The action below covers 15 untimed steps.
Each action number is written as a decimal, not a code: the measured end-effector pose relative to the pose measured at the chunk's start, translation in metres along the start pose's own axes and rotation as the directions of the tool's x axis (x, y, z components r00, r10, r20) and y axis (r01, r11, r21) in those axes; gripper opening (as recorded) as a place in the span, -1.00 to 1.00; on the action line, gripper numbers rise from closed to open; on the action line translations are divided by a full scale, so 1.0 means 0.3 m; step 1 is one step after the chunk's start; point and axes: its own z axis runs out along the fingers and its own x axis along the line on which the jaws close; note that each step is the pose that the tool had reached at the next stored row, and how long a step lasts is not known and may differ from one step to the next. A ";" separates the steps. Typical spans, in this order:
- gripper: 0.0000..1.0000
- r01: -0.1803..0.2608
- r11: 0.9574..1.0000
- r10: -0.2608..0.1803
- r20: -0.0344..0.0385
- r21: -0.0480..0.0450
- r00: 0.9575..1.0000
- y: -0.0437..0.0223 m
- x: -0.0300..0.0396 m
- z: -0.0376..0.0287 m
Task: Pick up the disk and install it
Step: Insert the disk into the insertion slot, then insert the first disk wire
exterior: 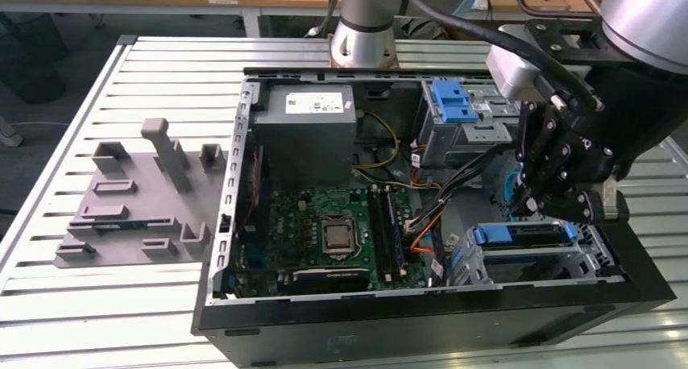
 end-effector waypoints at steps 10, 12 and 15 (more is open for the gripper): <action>-0.79 0.000 1.000 0.000 0.000 0.000 1.000 0.000 0.000 0.001; -0.79 0.000 1.000 0.000 0.000 0.000 1.000 0.000 0.000 0.001; -0.79 0.000 1.000 0.000 0.000 0.000 1.000 0.000 0.000 0.001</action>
